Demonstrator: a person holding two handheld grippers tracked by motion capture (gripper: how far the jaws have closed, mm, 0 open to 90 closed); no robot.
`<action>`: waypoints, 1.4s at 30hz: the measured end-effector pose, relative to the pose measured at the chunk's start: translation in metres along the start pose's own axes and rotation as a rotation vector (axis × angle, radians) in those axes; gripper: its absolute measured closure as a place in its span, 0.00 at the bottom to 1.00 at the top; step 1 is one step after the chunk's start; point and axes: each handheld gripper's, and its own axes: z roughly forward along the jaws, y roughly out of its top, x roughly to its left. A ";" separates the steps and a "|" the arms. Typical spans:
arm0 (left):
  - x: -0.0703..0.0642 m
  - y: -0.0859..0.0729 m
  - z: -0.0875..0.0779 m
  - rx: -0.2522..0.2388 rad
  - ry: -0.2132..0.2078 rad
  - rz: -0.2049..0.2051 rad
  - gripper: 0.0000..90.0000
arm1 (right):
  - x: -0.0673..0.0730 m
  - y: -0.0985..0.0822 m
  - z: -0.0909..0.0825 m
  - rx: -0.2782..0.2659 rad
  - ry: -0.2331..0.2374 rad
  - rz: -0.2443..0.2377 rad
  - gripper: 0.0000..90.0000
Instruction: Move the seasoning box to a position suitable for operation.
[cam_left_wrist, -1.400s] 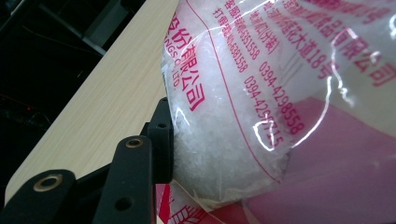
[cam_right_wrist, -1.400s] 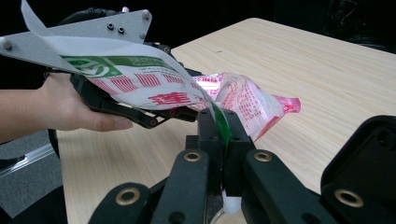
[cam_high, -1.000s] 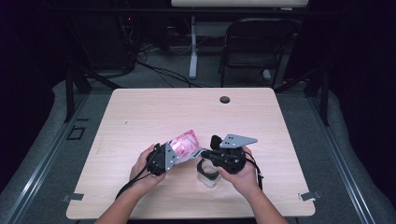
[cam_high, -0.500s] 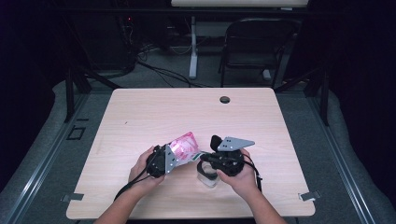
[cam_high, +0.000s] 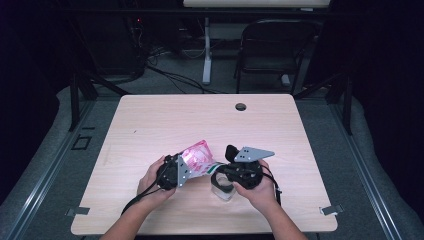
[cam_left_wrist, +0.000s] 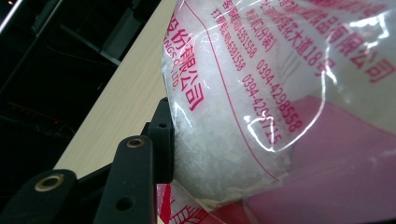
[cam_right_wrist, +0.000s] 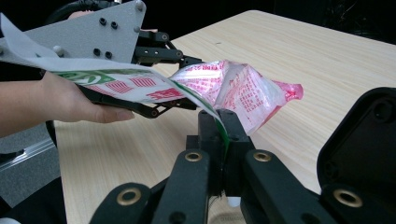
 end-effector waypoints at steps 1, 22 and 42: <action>0.000 0.000 0.000 -0.001 0.001 -0.001 0.66 | 0.000 0.000 0.000 -0.003 -0.002 0.002 1.00; -0.003 0.005 -0.003 -0.014 0.030 0.075 0.66 | 0.006 -0.006 -0.007 0.012 -0.028 -0.006 1.00; -0.003 0.006 -0.005 -0.015 0.055 0.095 0.67 | 0.006 -0.007 -0.006 0.016 -0.028 -0.017 1.00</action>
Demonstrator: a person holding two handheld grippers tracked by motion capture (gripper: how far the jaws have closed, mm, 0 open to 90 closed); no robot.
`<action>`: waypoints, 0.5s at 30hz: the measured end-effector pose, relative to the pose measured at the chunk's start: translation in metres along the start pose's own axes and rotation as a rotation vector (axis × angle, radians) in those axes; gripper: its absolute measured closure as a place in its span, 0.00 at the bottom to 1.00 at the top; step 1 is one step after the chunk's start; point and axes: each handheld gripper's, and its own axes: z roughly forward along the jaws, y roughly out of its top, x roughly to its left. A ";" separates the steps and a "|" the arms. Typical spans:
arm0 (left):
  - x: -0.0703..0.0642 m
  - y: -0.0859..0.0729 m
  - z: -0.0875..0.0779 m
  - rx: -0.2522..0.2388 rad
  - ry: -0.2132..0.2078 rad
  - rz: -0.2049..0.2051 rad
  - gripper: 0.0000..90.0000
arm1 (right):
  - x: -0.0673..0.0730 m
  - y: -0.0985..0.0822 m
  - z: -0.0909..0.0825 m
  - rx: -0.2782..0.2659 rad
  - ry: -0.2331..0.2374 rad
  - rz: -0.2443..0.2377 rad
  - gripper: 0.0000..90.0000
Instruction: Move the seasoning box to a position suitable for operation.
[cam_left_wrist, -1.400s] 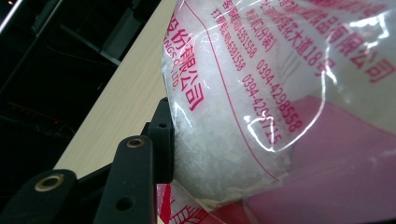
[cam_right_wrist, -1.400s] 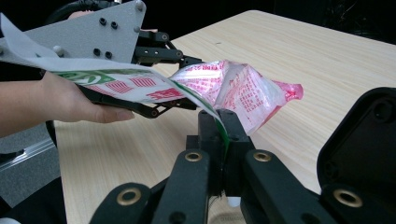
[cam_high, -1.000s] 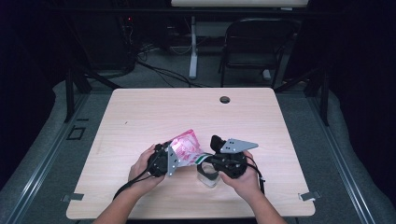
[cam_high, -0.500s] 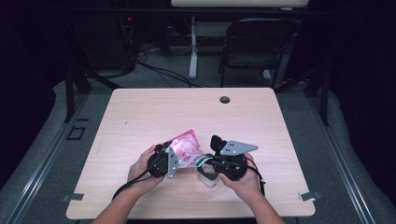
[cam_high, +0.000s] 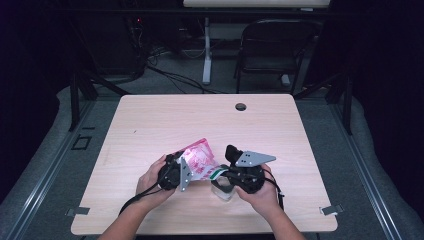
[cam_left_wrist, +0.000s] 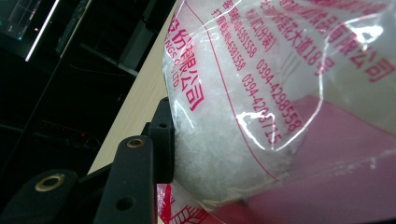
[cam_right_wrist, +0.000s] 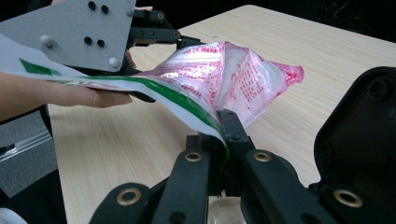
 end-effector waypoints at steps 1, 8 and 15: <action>0.000 0.000 0.000 0.000 0.002 0.003 0.67 | 0.000 0.000 0.000 0.000 -0.001 -0.001 1.00; 0.001 0.001 -0.001 -0.001 0.012 0.015 0.67 | 0.001 0.000 0.000 0.001 -0.004 -0.005 1.00; 0.003 0.004 -0.004 0.004 0.028 0.049 0.67 | 0.001 0.000 -0.002 0.001 -0.003 0.000 1.00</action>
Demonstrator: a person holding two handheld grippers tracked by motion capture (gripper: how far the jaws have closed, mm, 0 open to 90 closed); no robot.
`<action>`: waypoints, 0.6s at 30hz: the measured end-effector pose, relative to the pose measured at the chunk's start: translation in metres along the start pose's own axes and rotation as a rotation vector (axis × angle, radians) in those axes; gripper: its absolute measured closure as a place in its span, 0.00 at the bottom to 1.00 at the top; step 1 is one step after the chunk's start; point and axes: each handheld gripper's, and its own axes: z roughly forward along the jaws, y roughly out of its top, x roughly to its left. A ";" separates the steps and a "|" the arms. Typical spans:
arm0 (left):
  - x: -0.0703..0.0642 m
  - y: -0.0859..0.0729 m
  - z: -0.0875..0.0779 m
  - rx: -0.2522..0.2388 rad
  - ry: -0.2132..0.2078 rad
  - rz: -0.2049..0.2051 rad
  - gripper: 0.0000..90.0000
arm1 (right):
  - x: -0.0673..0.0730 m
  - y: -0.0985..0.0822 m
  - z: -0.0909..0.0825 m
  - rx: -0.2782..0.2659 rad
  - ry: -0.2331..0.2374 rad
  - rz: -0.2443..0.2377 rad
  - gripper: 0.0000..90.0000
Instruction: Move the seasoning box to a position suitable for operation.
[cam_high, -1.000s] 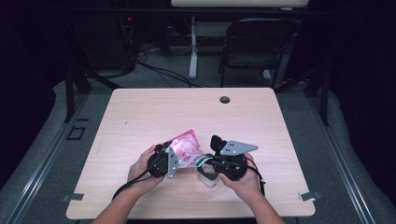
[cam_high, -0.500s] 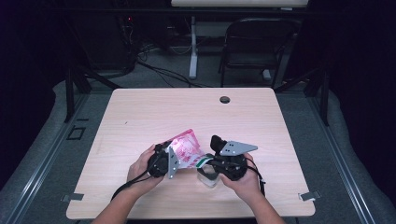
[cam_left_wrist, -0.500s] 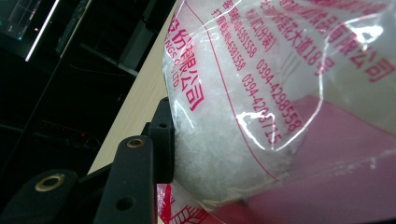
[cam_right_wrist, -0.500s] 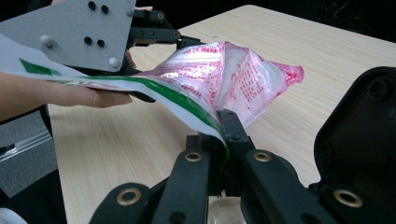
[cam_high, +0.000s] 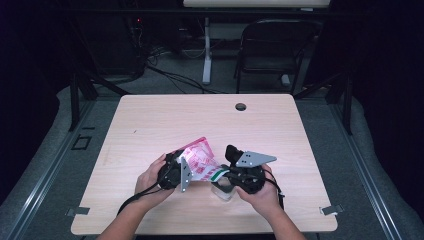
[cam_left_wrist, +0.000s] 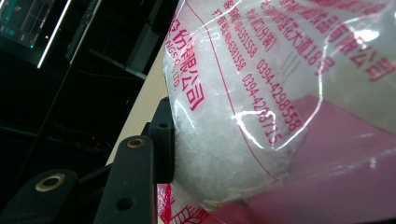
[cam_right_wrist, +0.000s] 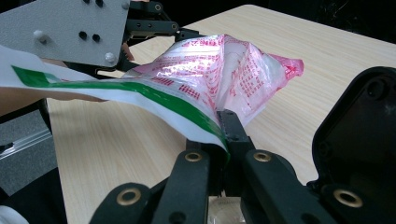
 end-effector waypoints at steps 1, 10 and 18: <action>0.000 0.000 0.000 -0.004 0.002 0.000 0.67 | 0.000 0.000 0.000 0.000 -0.001 -0.001 1.00; 0.000 0.003 -0.001 -0.005 0.013 0.032 0.67 | 0.000 -0.001 -0.002 0.005 -0.007 -0.012 1.00; -0.001 0.003 0.000 -0.003 0.024 0.048 0.67 | -0.001 -0.004 -0.001 0.026 -0.015 -0.017 1.00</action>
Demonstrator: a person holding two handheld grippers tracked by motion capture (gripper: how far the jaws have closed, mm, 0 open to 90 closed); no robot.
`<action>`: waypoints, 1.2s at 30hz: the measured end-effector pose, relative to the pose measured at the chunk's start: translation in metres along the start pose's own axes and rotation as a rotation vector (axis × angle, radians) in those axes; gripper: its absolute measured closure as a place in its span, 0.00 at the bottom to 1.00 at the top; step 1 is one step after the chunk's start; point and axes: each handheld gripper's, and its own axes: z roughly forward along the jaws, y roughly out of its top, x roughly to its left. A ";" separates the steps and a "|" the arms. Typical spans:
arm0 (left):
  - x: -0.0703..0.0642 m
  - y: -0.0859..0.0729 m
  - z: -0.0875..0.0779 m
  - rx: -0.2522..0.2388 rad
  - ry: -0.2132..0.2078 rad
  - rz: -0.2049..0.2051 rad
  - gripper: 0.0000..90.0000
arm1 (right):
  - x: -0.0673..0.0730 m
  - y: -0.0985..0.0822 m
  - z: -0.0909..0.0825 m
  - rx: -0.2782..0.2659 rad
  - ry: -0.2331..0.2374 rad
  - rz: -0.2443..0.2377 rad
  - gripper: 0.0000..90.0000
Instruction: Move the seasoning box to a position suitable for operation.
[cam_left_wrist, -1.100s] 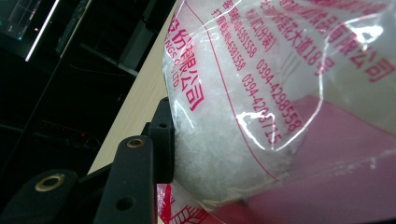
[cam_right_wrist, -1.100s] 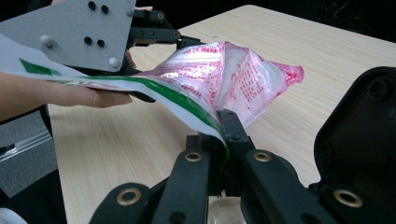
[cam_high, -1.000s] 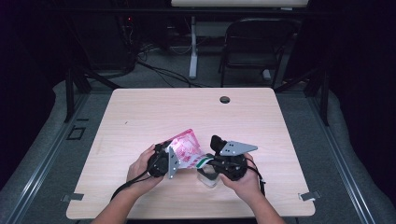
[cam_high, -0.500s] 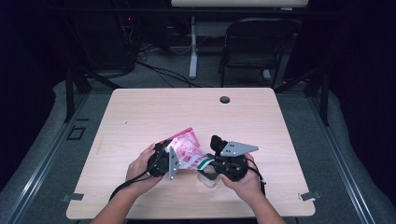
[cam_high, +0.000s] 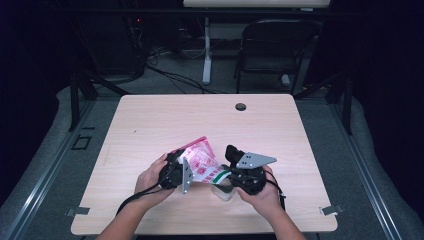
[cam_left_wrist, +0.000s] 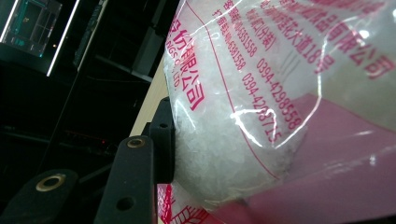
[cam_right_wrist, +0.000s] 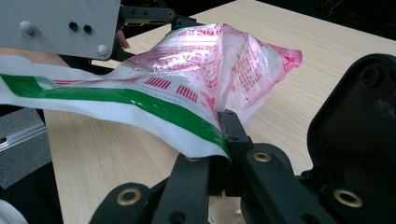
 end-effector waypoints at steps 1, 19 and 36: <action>0.000 0.000 0.000 0.001 -0.001 -0.001 0.67 | 0.000 0.000 0.000 0.000 -0.001 0.003 1.00; 0.000 0.001 -0.002 0.011 0.019 0.033 0.67 | 0.000 -0.002 0.002 0.013 0.002 0.003 1.00; 0.000 0.002 -0.002 0.013 0.023 0.044 0.67 | 0.000 -0.002 0.002 0.014 0.005 0.004 1.00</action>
